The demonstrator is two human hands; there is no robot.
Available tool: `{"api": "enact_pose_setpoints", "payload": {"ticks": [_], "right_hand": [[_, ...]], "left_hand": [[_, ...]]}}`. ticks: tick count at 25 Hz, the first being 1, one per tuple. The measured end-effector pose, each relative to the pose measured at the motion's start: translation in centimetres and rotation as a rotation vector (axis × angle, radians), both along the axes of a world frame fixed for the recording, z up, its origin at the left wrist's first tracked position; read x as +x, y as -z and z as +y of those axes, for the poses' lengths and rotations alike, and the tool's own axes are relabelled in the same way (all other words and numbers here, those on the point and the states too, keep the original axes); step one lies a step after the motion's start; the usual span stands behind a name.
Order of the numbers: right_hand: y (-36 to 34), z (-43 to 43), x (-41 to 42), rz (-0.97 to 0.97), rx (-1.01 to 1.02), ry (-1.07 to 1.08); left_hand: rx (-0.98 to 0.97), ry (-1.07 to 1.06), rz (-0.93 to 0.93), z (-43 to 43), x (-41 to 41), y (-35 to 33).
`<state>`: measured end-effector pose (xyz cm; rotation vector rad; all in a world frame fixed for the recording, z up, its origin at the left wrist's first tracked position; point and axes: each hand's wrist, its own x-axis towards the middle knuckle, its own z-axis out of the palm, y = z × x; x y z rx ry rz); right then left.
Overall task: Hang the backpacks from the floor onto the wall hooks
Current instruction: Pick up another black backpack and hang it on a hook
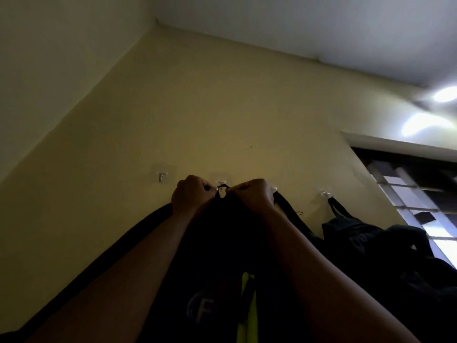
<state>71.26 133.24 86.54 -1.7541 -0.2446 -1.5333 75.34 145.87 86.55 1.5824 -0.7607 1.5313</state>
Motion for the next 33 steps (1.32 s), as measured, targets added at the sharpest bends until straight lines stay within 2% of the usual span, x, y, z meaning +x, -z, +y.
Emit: {"api": "enact_pose_setpoints", "payload": {"ticks": [5, 11, 17, 21, 26, 33], "right_hand": [[-1.6, 0.2, 0.8, -0.048, 0.007, 0.061], [-1.6, -0.2, 1.7, 0.019, 0.143, 0.023], [0.7, 0.2, 0.1, -0.003, 0.077, -0.035], [2.8, -0.1, -1.3, -0.054, 0.010, -0.059], [4.3, -0.1, -3.5, 0.021, -0.098, -0.166], [10.8, -1.7, -10.0, 0.195, 0.121, -0.449]], "left_hand": [[0.002, -0.079, -0.045, -0.1, 0.7, -2.1], [-0.041, -0.135, 0.087, -0.2, 1.3, -2.5], [0.005, -0.110, 0.147, 0.2, 0.2, 0.1], [0.031, -0.044, 0.177, 0.9, -1.7, 1.8], [-0.018, 0.054, 0.281, 0.0, -6.2, 4.6], [-0.117, 0.332, 0.437, -1.1, -13.2, 11.4]]}}
